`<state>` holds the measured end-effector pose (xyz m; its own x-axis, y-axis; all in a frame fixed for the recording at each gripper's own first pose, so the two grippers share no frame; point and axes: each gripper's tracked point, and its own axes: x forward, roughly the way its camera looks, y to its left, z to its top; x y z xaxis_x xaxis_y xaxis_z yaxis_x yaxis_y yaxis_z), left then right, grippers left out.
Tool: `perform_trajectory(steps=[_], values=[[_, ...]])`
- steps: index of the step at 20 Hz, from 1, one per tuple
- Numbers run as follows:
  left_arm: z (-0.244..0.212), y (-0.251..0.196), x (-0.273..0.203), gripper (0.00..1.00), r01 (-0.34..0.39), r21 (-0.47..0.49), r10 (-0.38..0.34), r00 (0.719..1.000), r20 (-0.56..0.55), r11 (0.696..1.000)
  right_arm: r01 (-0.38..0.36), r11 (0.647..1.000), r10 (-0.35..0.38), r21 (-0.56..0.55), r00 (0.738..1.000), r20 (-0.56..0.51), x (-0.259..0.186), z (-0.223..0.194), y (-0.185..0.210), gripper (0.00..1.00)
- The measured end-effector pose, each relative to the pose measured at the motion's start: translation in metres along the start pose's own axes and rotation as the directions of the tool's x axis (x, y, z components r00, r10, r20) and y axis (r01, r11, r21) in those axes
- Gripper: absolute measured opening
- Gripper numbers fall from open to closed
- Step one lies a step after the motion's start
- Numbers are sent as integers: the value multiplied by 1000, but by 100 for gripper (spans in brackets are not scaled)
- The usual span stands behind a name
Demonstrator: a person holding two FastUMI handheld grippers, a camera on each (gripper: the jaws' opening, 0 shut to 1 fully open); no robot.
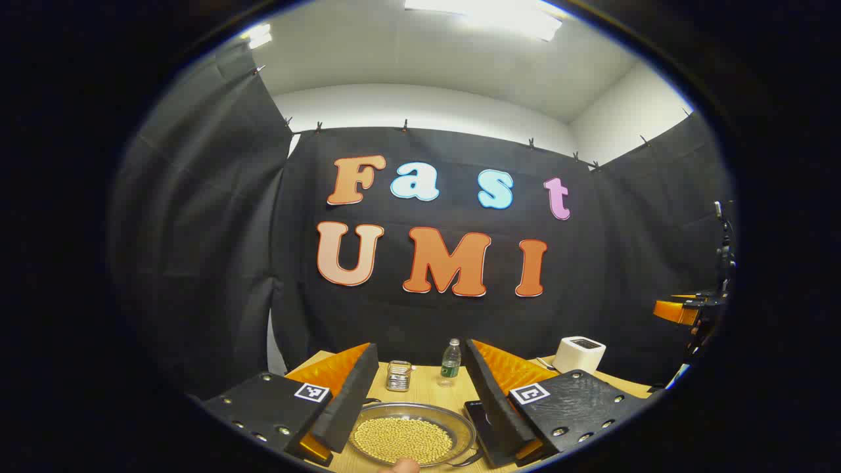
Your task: First push the handle of the pot to place it horizontally, then grasp the pot with both hands and set it on the induction cooktop.
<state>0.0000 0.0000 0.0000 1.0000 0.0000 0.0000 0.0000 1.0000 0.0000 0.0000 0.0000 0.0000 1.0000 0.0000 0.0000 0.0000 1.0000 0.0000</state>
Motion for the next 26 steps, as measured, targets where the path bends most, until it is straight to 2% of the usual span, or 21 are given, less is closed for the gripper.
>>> perform_trajectory(steps=[6,18,22,24,25,26], values=[[5,0,-6,84,0,37,0,1000,6,999,-18,1000,18,20,1000,-8,-6,-2,3,95],[-8,-4,-1,84,36,14,-35,999,-28,999,-22,1000,22,8,999,-25,-3,-9,8,95],[-20,-4,-1,87,50,48,-47,997,-68,998,-22,1000,22,0,999,-34,-1,-13,8,95],[-20,-4,-1,78,48,72,-42,997,-70,996,-22,1000,22,1,999,-39,-1,-13,9,95],[-21,-4,-1,75,50,80,-45,996,-72,996,-25,1000,25,4,999,-39,-1,-13,11,100],[-23,-5,0,75,59,85,-53,996,-68,995,-28,1000,28,4,999,-41,0,-14,12,100]])
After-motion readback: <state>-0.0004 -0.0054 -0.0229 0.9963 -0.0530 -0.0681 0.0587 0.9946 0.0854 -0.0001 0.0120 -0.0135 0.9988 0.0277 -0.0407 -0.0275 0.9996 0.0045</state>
